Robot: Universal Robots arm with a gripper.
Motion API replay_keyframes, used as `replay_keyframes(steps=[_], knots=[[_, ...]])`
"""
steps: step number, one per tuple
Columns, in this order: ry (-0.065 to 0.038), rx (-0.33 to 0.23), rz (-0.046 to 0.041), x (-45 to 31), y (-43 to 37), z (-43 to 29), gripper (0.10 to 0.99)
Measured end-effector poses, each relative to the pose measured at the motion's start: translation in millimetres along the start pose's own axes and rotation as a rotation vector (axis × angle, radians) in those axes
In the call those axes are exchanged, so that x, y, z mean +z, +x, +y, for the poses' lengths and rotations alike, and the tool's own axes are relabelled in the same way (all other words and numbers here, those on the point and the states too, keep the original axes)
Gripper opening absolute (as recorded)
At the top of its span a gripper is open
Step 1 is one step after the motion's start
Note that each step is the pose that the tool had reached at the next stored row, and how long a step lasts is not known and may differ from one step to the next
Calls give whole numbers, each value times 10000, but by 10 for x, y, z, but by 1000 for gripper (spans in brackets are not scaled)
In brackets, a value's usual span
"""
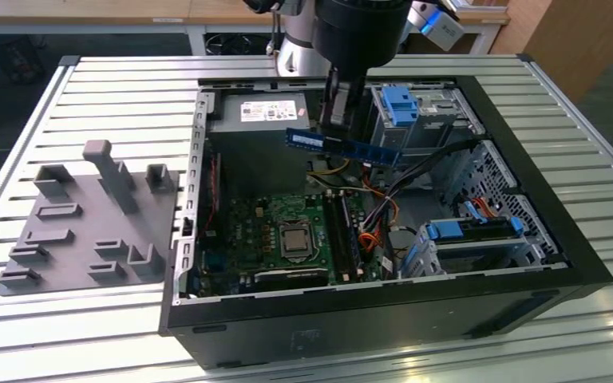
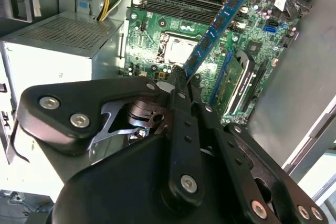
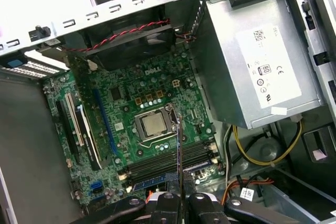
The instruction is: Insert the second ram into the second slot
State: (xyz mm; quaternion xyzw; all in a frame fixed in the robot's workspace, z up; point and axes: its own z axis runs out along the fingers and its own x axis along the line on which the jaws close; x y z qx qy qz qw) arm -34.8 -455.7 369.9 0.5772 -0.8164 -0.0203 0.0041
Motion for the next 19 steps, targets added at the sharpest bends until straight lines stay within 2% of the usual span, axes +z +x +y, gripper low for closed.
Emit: replay_keyframes(steps=[19], knots=[[19,1109,-42,3,0,0,137]])
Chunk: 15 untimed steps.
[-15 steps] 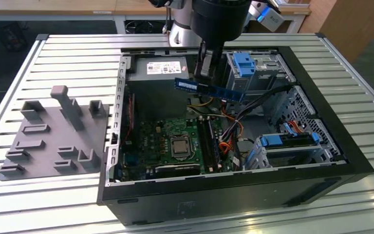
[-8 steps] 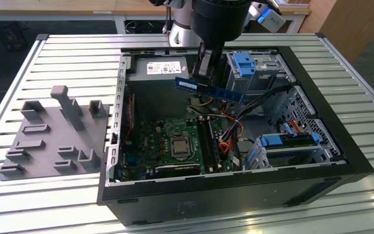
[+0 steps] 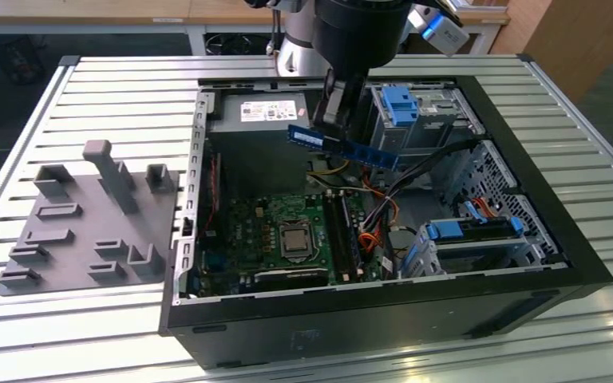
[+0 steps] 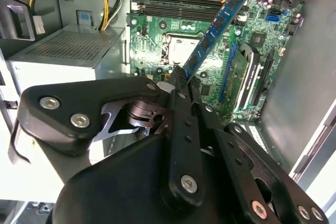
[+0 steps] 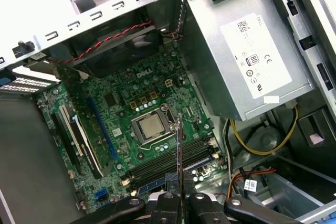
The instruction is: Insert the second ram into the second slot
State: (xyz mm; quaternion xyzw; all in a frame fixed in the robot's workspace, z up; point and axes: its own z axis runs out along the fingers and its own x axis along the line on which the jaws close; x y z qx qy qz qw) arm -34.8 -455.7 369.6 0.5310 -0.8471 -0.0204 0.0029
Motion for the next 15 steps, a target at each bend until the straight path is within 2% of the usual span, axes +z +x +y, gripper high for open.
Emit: replay_keyframes(steps=[15], knots=[[9,378,-9,0,0,0,137]])
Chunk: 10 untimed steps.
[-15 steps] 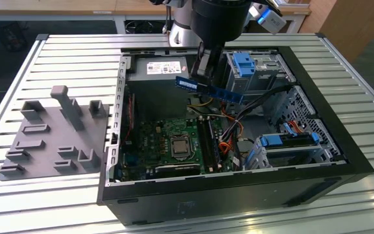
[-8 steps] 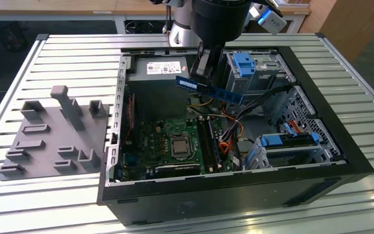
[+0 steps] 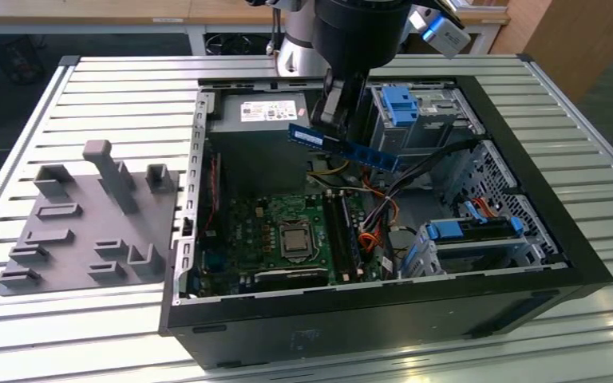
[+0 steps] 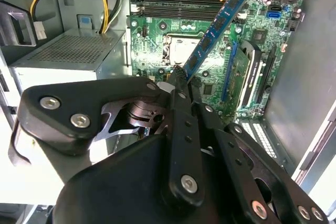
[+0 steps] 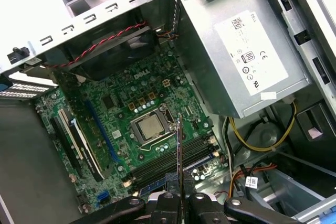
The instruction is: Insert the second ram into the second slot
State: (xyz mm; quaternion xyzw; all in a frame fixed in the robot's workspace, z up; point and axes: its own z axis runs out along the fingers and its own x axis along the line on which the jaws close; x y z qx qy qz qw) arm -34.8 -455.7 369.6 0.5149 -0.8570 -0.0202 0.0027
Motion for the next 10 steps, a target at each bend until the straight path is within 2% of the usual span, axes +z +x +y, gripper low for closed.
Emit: replay_keyframes(steps=[10], knots=[[9,266,-2,0,0,0,137]])
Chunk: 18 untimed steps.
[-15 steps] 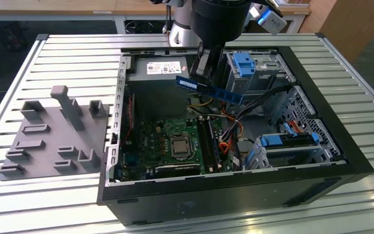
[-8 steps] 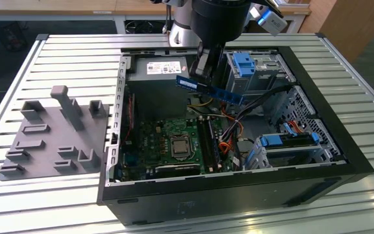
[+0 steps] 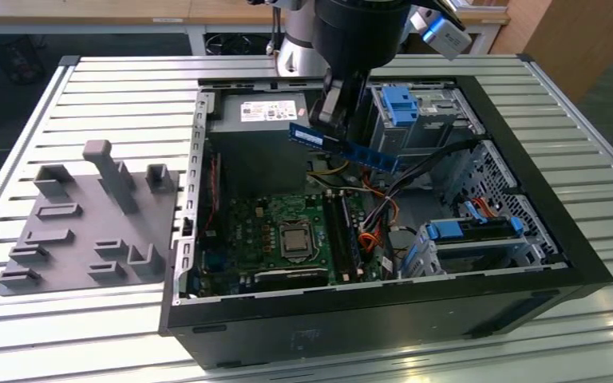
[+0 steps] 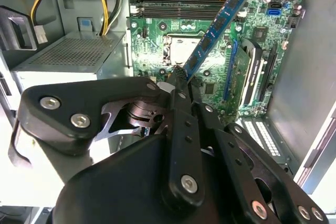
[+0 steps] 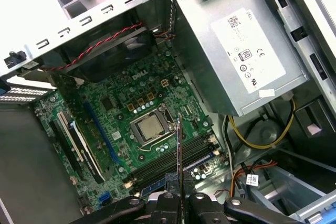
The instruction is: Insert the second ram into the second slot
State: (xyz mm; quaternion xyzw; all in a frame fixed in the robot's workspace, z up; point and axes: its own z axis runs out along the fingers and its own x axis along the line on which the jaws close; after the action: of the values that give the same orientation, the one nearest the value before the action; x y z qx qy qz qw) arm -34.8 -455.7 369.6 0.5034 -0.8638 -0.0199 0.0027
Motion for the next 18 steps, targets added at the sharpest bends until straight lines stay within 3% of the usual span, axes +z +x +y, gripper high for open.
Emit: replay_keyframes(steps=[18], knots=[[18,446,3,0,0,0,137]])
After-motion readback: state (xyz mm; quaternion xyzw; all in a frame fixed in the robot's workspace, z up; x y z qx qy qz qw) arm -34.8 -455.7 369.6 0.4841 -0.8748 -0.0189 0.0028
